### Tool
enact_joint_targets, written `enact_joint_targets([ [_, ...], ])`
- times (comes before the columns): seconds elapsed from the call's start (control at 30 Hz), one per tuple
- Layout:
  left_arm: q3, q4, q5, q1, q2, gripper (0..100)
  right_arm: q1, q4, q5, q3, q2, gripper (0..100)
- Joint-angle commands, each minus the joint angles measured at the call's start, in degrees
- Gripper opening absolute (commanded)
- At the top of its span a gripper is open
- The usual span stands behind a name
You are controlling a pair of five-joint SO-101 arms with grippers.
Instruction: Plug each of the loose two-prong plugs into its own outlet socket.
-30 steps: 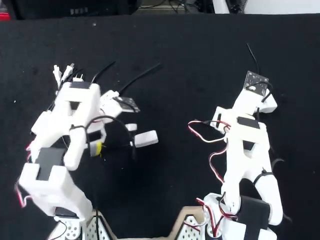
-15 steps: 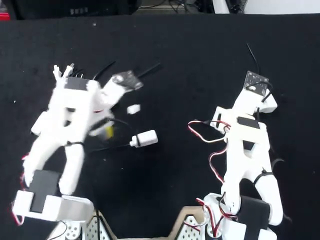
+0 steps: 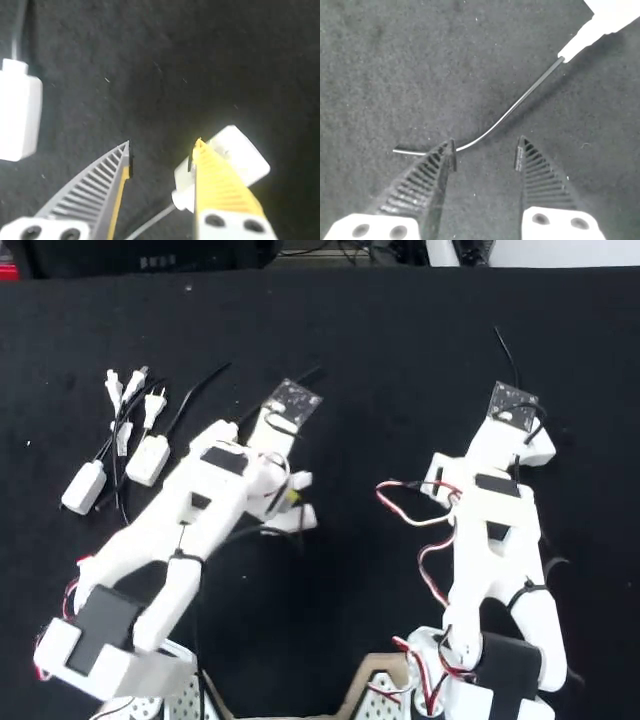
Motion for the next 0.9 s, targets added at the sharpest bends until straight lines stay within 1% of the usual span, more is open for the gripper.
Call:
enact_joint_targets([
  [0.0, -3.6, 6.6, 0.6, 0.7, -6.0, 20, 1.1, -1.3, -0.5, -3.1, -2.1, 18.4],
  [0.17, -4.8, 13.0, 0.3, -1.3, -13.2, 20, 1.1, -1.3, -0.5, -3.2, -2.1, 18.4],
  [0.33, -7.4, 14.1, -1.6, -9.5, -17.8, 21, 1.1, -1.3, -0.5, -3.2, -2.1, 18.4],
  [0.4, -7.2, 13.0, -1.6, -11.0, -17.0, 21, 1.1, -1.3, -0.5, -3.2, -2.1, 18.4],
  [0.5, -5.3, 7.9, -1.3, -10.5, -13.2, 20, 1.0, -1.3, -0.5, -3.2, -2.1, 18.4],
  [0.6, -3.1, 2.8, 1.7, -6.5, -7.0, 20, 1.0, -1.3, -0.5, -3.2, -2.1, 18.4],
  [0.67, -2.4, 1.4, 2.2, -2.8, -2.3, 20, 1.0, -1.3, -0.5, -3.0, -2.1, 18.4],
  [0.77, -2.9, 1.5, 2.0, 0.3, 2.2, 20, 1.0, -1.3, -0.5, -2.9, -2.1, 18.4],
  [0.87, -4.8, 6.9, 1.9, -0.1, 0.0, 20, 1.0, -1.3, -0.5, -2.9, -2.1, 18.4],
])
